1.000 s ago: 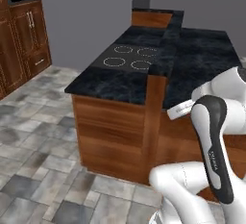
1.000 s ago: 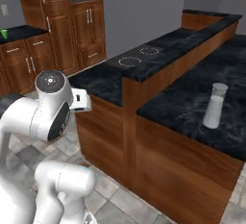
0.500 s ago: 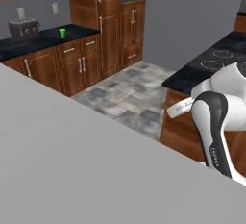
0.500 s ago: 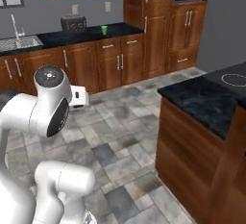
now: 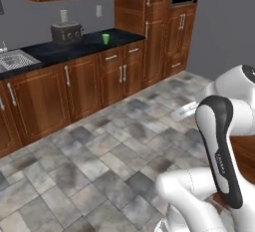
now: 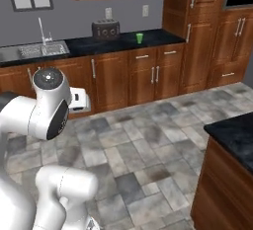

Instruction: Place the pitcher and cup on the dining counter for serving.

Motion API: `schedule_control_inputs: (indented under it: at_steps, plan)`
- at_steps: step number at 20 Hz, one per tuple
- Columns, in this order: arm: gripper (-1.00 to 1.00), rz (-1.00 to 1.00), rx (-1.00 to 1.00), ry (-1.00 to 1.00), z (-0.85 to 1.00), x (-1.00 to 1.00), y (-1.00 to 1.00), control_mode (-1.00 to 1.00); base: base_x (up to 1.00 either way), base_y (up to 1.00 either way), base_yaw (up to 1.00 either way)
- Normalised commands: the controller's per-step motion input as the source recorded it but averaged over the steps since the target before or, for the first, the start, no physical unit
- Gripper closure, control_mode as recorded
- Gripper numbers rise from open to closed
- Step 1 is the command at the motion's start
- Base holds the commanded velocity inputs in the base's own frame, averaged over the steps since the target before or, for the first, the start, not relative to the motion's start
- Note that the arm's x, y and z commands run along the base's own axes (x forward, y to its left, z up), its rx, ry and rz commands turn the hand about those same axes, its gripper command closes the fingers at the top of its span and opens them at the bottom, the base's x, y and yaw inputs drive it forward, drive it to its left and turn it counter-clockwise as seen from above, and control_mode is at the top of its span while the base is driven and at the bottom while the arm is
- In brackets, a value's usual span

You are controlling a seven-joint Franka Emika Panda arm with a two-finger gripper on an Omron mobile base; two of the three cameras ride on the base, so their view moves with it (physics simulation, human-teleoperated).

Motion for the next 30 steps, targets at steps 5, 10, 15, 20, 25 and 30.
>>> schedule_control_inputs:
  at_steps: [5,10,15,20,25,30]
  plan:
    - [-1.0,0.0,0.0,0.0,0.0,0.0,0.0,1.0,1.0,0.0,0.06]
    - [-1.0,0.0,0.0,0.0,0.0,0.0,0.0,1.0,1.0,0.0,0.01]
    - [-1.0,0.0,0.0,0.0,0.0,0.0,0.0,1.0,1.0,0.0,0.01]
    - [-1.0,0.0,0.0,0.0,0.0,0.0,0.0,1.0,1.0,-0.01,0.02]
    - [-1.0,0.0,0.0,0.0,0.0,0.0,0.0,1.0,1.0,-0.07,0.04]
    - [-1.0,0.0,0.0,0.0,0.0,0.0,0.0,1.0,1.0,-0.27,0.08]
